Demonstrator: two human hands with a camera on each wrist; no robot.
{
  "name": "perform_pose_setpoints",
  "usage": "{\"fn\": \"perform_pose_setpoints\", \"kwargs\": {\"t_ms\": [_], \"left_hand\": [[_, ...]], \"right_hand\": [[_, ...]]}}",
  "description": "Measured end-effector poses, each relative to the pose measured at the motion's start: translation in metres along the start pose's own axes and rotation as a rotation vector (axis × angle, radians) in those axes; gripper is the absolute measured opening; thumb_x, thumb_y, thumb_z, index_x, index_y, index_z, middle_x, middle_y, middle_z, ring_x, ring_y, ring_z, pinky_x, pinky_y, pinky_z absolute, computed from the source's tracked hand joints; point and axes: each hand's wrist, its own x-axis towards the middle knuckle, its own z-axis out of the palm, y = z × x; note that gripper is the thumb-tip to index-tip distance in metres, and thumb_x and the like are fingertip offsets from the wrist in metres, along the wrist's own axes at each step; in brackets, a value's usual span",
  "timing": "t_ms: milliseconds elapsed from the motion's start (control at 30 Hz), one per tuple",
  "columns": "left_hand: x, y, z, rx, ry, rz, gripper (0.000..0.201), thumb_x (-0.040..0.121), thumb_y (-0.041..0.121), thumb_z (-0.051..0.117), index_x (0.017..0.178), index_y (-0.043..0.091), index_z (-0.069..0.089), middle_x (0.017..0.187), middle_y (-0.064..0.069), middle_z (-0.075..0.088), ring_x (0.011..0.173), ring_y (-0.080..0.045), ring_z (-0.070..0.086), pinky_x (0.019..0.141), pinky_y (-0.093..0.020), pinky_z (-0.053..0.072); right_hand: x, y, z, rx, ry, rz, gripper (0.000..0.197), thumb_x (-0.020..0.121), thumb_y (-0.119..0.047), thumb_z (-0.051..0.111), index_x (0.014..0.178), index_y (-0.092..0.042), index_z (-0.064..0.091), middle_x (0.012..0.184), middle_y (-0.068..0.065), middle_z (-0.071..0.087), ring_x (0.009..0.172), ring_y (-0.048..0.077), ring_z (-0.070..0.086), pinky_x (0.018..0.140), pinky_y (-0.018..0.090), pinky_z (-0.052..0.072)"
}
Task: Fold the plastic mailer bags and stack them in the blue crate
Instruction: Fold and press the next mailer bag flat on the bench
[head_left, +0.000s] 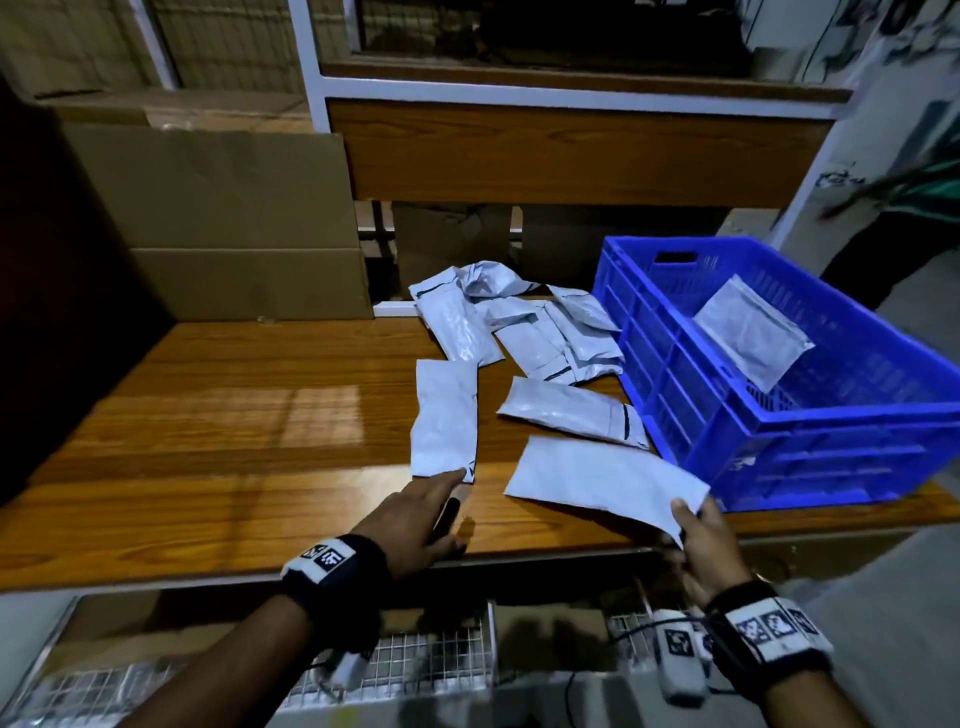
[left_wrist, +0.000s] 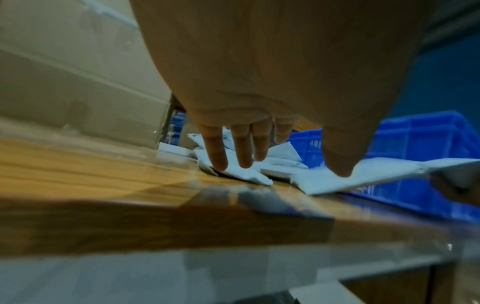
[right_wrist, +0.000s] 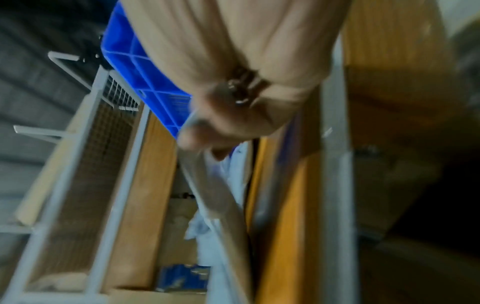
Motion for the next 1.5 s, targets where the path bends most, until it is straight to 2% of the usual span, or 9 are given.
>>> {"fn": "perform_pose_setpoints", "kwargs": {"t_ms": [100, 167, 333, 467, 700, 933, 1033, 1167, 1500], "left_hand": [[0.001, 0.006, 0.008, 0.052, 0.014, 0.059, 0.086, 0.086, 0.051, 0.059, 0.15, 0.036, 0.003, 0.155, -0.004, 0.028, 0.134, -0.026, 0.037, 0.107, -0.036, 0.035], [0.0, 0.018, 0.013, 0.072, 0.012, 0.112, 0.087, 0.087, 0.05, 0.058, 0.152, 0.03, 0.004, 0.158, -0.002, 0.02, 0.14, -0.022, 0.028, 0.111, -0.035, 0.03], [0.003, 0.033, 0.027, 0.117, 0.001, 0.169, 0.085, 0.088, 0.06, 0.049, 0.153, 0.025, 0.007, 0.161, 0.0, 0.01, 0.145, -0.02, 0.016, 0.114, -0.038, 0.024], [-0.002, 0.031, 0.029, 0.214, -0.02, 0.131, 0.078, 0.092, 0.061, 0.04, 0.153, 0.026, 0.007, 0.161, 0.003, 0.005, 0.145, -0.018, 0.01, 0.113, -0.038, 0.019], [-0.009, 0.031, 0.033, 0.349, 0.108, 0.135, 0.07, 0.091, 0.062, 0.032, 0.145, 0.018, 0.033, 0.128, -0.005, 0.048, 0.112, -0.028, 0.046, 0.092, -0.041, 0.038], [0.019, 0.032, 0.031, 0.243, 0.249, 0.084, 0.05, 0.092, 0.042, 0.035, 0.132, 0.015, 0.05, 0.125, -0.007, 0.053, 0.113, -0.028, 0.049, 0.091, -0.04, 0.041], [0.017, 0.025, 0.036, 0.254, 0.228, 0.09, 0.053, 0.09, 0.046, 0.036, 0.131, 0.017, 0.052, 0.132, -0.005, 0.054, 0.12, -0.026, 0.049, 0.094, -0.04, 0.043], [0.011, 0.027, 0.04, 0.312, 0.309, 0.074, 0.028, 0.087, 0.043, 0.044, 0.101, 0.021, 0.055, 0.1, 0.001, 0.055, 0.093, -0.025, 0.051, 0.079, -0.037, 0.039], [0.013, 0.019, 0.066, 0.227, 0.23, -0.055, 0.059, 0.098, 0.044, 0.019, 0.153, 0.022, 0.022, 0.159, 0.003, 0.02, 0.148, -0.017, 0.011, 0.117, -0.037, 0.009]], "right_hand": [[0.007, 0.016, -0.013, -0.297, 0.045, -0.005, 0.031, 0.099, 0.0, 0.045, 0.129, -0.009, 0.04, 0.08, 0.015, 0.052, 0.035, 0.021, 0.046, 0.034, 0.018, 0.03], [0.01, 0.021, -0.011, -0.497, -0.022, -0.136, 0.036, 0.095, 0.004, 0.05, 0.127, -0.013, 0.048, 0.096, 0.012, 0.059, 0.071, 0.039, 0.063, 0.053, 0.028, 0.041], [0.016, 0.027, 0.016, -0.804, -0.376, -0.273, 0.03, 0.094, -0.004, 0.058, 0.12, -0.017, 0.061, 0.122, -0.003, 0.064, 0.117, 0.018, 0.057, 0.099, 0.036, 0.045], [0.01, 0.015, 0.028, -0.807, -0.482, -0.289, 0.034, 0.096, -0.002, 0.055, 0.109, -0.032, 0.064, 0.116, -0.009, 0.066, 0.111, 0.009, 0.059, 0.087, 0.017, 0.043], [-0.013, -0.005, 0.046, -1.331, 0.055, -0.731, 0.048, 0.086, -0.025, 0.065, 0.131, -0.017, 0.052, 0.118, 0.011, 0.058, 0.104, 0.033, 0.055, 0.082, 0.042, 0.048], [-0.038, 0.047, 0.103, -1.545, -0.526, -0.508, 0.07, 0.084, -0.065, 0.01, 0.15, -0.042, 0.02, 0.163, -0.005, 0.008, 0.147, 0.023, 0.014, 0.112, 0.056, 0.017], [-0.046, 0.057, 0.108, -1.584, -0.446, -0.583, 0.056, 0.091, -0.057, 0.029, 0.139, -0.035, 0.045, 0.151, 0.002, 0.041, 0.127, 0.029, 0.048, 0.093, 0.054, 0.04], [-0.052, 0.066, 0.113, -1.517, -0.41, -0.843, 0.045, 0.092, -0.048, 0.042, 0.126, -0.025, 0.059, 0.142, 0.004, 0.052, 0.127, 0.028, 0.05, 0.1, 0.053, 0.035], [-0.043, 0.081, 0.133, -1.463, -0.386, -0.855, 0.056, 0.089, -0.042, 0.044, 0.14, -0.02, 0.05, 0.147, 0.001, 0.048, 0.136, 0.025, 0.043, 0.108, 0.052, 0.036]]}}
